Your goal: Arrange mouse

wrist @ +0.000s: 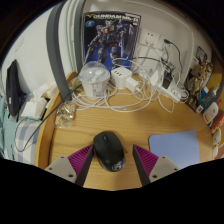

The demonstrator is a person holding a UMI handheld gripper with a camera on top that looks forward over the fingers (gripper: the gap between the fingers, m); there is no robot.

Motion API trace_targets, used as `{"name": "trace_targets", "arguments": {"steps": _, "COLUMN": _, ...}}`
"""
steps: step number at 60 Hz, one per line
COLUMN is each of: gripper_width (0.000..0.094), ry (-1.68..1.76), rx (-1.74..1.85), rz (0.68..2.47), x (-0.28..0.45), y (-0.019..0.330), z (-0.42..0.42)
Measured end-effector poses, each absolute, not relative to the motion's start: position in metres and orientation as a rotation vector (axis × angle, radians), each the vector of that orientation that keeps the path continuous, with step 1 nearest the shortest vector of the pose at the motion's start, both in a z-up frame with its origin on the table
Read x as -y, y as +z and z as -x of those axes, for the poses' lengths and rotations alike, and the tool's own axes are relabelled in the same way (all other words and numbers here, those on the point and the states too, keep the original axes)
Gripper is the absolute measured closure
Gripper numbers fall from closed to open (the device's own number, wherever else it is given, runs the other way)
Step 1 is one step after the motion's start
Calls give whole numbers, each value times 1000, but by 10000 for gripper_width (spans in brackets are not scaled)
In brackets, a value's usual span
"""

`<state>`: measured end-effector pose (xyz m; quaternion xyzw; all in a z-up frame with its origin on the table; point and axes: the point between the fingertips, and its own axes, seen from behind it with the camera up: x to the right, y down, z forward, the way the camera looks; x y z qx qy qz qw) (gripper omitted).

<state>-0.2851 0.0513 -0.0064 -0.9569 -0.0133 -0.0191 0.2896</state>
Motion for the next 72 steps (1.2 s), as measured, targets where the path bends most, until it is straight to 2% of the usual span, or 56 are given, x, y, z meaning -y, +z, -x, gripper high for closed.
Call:
{"name": "trace_targets", "arguments": {"steps": 21, "gripper_width": 179, "ry": -61, "rx": -102, "rz": 2559, "x": -62, "y": -8, "z": 265}}
{"name": "trace_targets", "arguments": {"steps": 28, "gripper_width": 289, "ry": -34, "rx": -95, "rz": 2547, "x": -62, "y": -9, "z": 272}}
{"name": "trace_targets", "arguments": {"steps": 29, "gripper_width": 343, "ry": -26, "rx": -88, "rz": 2546, "x": -63, "y": -9, "z": 275}}
{"name": "trace_targets", "arguments": {"steps": 30, "gripper_width": 338, "ry": -19, "rx": -80, "rz": 2546, "x": -63, "y": -9, "z": 277}}
{"name": "trace_targets", "arguments": {"steps": 31, "gripper_width": 423, "ry": -18, "rx": -70, "rz": 2546, "x": -64, "y": -10, "z": 279}}
{"name": "trace_targets", "arguments": {"steps": 44, "gripper_width": 482, "ry": -3, "rx": -26, "rz": 2519, "x": -67, "y": -9, "z": 283}}
{"name": "trace_targets", "arguments": {"steps": 56, "gripper_width": 618, "ry": 18, "rx": 16, "rz": 2476, "x": -69, "y": -8, "z": 283}}
{"name": "trace_targets", "arguments": {"steps": 62, "gripper_width": 623, "ry": 39, "rx": 52, "rz": 2486, "x": -67, "y": -7, "z": 284}}
{"name": "trace_targets", "arguments": {"steps": 66, "gripper_width": 622, "ry": 67, "rx": 77, "rz": 2475, "x": -65, "y": 4, "z": 286}}
{"name": "trace_targets", "arguments": {"steps": 72, "gripper_width": 623, "ry": 81, "rx": 105, "rz": 2408, "x": -67, "y": 49, "z": 277}}
